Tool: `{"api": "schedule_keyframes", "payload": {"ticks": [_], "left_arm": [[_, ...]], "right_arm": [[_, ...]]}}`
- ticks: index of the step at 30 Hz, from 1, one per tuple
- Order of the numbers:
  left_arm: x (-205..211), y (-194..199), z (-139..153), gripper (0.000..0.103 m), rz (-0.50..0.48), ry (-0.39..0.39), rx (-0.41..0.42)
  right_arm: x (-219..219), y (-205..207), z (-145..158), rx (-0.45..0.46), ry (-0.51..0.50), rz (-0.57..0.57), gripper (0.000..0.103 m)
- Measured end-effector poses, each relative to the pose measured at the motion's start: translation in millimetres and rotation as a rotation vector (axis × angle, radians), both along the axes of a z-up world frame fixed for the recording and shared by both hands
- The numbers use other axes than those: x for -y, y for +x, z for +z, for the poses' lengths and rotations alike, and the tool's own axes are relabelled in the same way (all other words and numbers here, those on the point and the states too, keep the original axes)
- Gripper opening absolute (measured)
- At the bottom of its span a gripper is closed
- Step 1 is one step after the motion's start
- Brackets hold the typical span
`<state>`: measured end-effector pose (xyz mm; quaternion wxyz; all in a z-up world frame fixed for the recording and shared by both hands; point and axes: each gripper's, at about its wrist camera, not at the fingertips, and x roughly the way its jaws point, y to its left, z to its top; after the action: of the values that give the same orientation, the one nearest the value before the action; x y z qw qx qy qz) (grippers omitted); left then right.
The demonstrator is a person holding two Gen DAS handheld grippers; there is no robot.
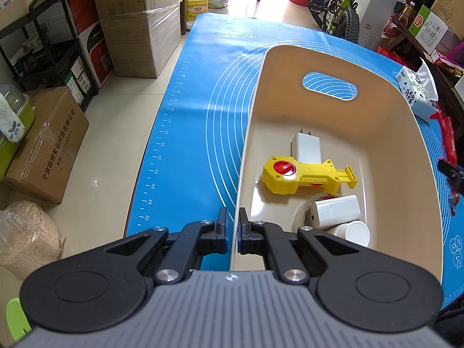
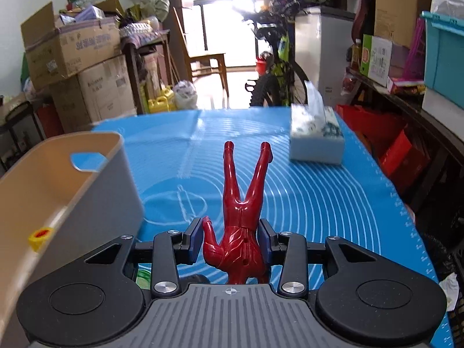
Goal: Organize rigid objects
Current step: 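Carry the red figurine into the basket and open the right gripper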
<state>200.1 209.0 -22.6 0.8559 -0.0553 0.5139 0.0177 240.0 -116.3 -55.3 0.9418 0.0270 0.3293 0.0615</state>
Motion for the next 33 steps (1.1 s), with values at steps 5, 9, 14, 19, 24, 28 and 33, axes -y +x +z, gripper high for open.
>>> {"api": "schedule_keyframes", "payload": {"ticks": [5, 9, 14, 19, 24, 28, 33], "left_arm": [[0, 0, 0, 0.008, 0.001, -0.001, 0.0], [0, 0, 0, 0.008, 0.0, -0.001, 0.0], [0, 0, 0, 0.008, 0.0, -0.001, 0.0], [0, 0, 0, 0.008, 0.0, -0.001, 0.0], [0, 0, 0, 0.008, 0.0, -0.002, 0.0], [0, 0, 0, 0.008, 0.0, -0.001, 0.0], [0, 0, 0, 0.008, 0.0, -0.002, 0.001]], "right_arm": [[-13, -11, 29, 0.058, 0.018, 0.046, 0.047], [-31, -18, 54, 0.109, 0.038, 0.092, 0.047], [-63, -24, 79, 0.153, 0.05, 0.183, 0.047], [-97, -24, 91, 0.156, 0.071, 0.276, 0.047], [-130, -23, 85, 0.122, 0.079, 0.342, 0.047], [-153, -24, 71, 0.066, 0.065, 0.389, 0.047], [-175, -28, 51, -0.016, 0.02, 0.428, 0.047]]}}
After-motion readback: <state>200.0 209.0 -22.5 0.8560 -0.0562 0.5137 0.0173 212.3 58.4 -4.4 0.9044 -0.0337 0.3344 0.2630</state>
